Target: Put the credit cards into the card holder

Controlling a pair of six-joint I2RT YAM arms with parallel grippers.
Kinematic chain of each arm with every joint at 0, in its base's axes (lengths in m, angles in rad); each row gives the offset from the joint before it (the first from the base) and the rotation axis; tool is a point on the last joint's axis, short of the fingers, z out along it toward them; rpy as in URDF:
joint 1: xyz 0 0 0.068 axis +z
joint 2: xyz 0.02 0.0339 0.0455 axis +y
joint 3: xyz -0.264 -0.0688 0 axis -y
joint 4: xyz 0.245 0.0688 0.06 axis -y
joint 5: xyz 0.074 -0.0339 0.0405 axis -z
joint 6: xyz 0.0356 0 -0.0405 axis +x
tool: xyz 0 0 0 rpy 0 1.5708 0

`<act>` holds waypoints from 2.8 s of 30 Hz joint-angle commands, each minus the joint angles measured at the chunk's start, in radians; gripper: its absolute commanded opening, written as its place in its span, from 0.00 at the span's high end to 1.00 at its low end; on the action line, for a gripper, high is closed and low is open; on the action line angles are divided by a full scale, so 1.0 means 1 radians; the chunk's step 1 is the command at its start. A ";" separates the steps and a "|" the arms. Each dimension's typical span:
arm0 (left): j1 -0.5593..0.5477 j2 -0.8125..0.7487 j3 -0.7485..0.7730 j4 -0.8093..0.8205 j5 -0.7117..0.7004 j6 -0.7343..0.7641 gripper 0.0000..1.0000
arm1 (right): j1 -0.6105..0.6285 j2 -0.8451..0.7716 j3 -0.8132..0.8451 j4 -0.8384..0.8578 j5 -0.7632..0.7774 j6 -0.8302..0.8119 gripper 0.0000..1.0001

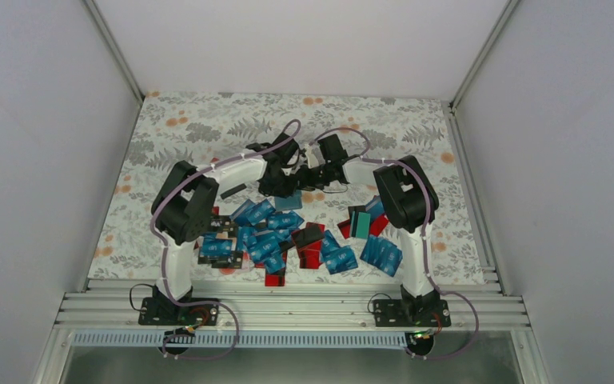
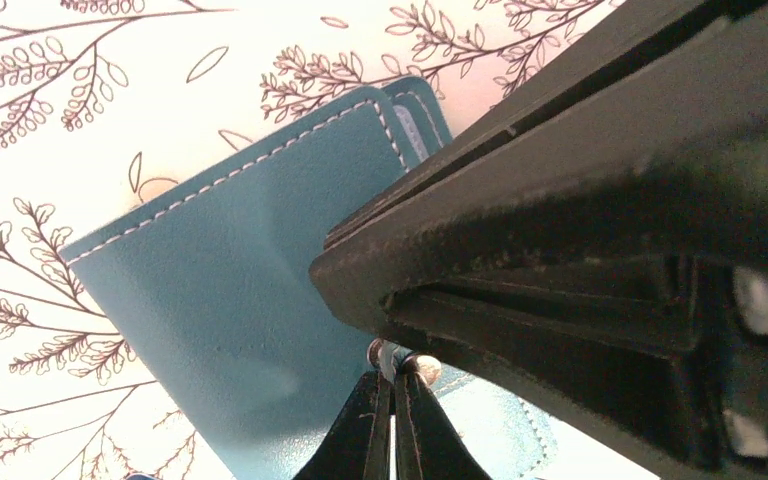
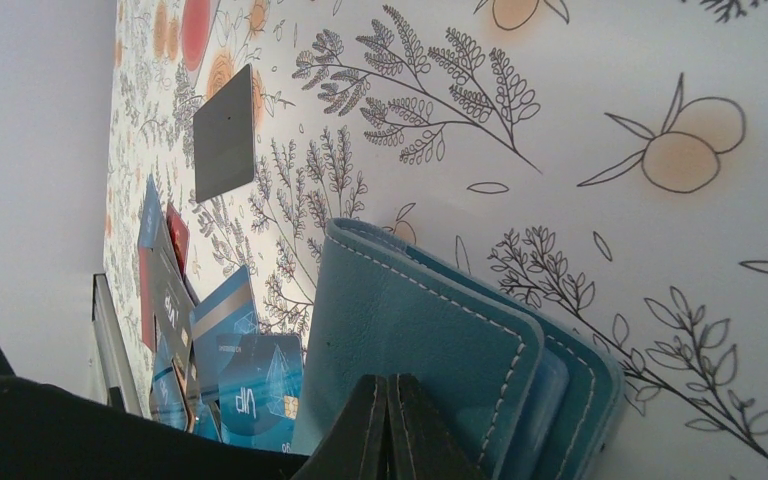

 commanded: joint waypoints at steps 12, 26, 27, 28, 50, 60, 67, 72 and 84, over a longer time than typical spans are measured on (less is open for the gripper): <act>-0.003 0.066 0.191 -0.135 0.082 0.070 0.98 | -0.006 0.038 0.017 -0.167 0.204 -0.026 0.96; 0.011 0.053 0.138 -0.142 -0.045 0.048 0.98 | -0.007 0.055 0.009 -0.161 0.212 -0.027 0.96; 0.011 0.056 0.135 -0.137 -0.043 0.047 0.97 | -0.008 0.055 0.008 -0.160 0.213 -0.028 0.96; 0.010 0.060 0.134 -0.130 -0.043 0.046 0.98 | -0.008 0.055 0.007 -0.161 0.215 -0.029 0.95; 0.011 0.151 0.134 -0.103 -0.115 0.054 0.98 | -0.010 0.037 -0.004 -0.153 0.203 -0.031 0.96; 0.012 0.232 0.189 -0.116 -0.138 0.085 0.98 | -0.010 0.045 -0.011 -0.153 0.202 -0.029 0.96; 0.017 0.263 0.137 -0.101 -0.146 0.087 0.98 | -0.019 -0.027 -0.032 -0.136 0.183 -0.030 0.96; 0.017 0.255 0.108 -0.071 -0.112 0.098 0.98 | -0.035 -0.162 -0.077 -0.124 0.188 -0.035 0.96; 0.020 0.227 0.111 -0.056 -0.074 0.112 0.98 | -0.055 -0.241 -0.152 -0.092 0.117 -0.027 0.95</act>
